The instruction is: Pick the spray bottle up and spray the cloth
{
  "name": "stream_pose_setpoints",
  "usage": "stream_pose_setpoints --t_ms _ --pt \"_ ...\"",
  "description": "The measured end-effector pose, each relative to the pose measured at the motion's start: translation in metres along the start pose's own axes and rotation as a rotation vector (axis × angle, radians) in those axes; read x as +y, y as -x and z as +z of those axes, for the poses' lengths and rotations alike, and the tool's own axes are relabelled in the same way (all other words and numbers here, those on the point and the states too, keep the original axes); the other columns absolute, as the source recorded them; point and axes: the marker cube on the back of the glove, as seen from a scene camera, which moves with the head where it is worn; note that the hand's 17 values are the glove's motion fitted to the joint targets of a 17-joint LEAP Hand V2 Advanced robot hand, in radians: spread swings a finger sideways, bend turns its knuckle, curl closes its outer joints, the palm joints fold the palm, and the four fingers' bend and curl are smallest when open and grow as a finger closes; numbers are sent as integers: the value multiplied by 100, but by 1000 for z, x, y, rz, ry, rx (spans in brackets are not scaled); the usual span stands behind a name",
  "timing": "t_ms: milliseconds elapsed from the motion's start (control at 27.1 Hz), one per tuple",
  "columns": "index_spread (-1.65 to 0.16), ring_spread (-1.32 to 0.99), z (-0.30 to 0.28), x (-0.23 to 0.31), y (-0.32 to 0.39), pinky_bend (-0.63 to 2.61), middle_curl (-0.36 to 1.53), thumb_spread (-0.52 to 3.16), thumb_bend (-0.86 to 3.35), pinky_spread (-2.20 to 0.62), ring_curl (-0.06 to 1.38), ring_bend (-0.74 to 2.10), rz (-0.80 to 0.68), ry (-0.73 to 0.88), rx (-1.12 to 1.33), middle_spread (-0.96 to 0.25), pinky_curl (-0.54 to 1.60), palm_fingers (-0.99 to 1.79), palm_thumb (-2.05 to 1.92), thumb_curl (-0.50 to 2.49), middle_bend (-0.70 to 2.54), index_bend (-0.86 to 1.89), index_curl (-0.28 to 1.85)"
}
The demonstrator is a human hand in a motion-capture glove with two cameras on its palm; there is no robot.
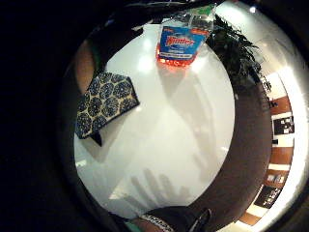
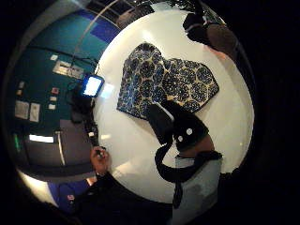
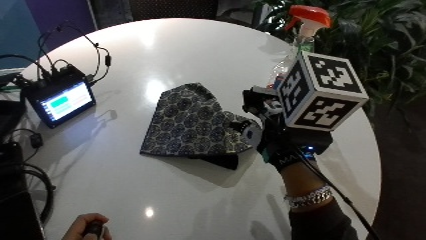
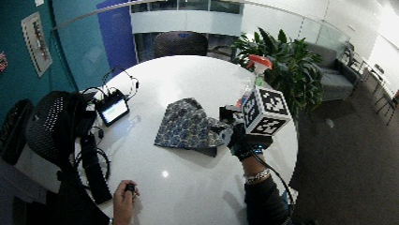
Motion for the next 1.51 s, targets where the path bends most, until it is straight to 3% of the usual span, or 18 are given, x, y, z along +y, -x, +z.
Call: stream_pose_setpoints --t_ms 516,1142,1510 --pt "-36 -4 4 -6 -1 16 22 92 20 23 20 30 20 4 -15 -7 13 60 48 13 31 35 26" --pt "-37 -3 -34 -53 -34 16 28 109 11 25 25 28 240 -163 44 -3 18 63 55 19 27 25 31" --pt "-35 -3 -26 -79 -70 20 30 113 9 24 29 34 357 -315 -121 -2 23 71 63 22 23 14 30"
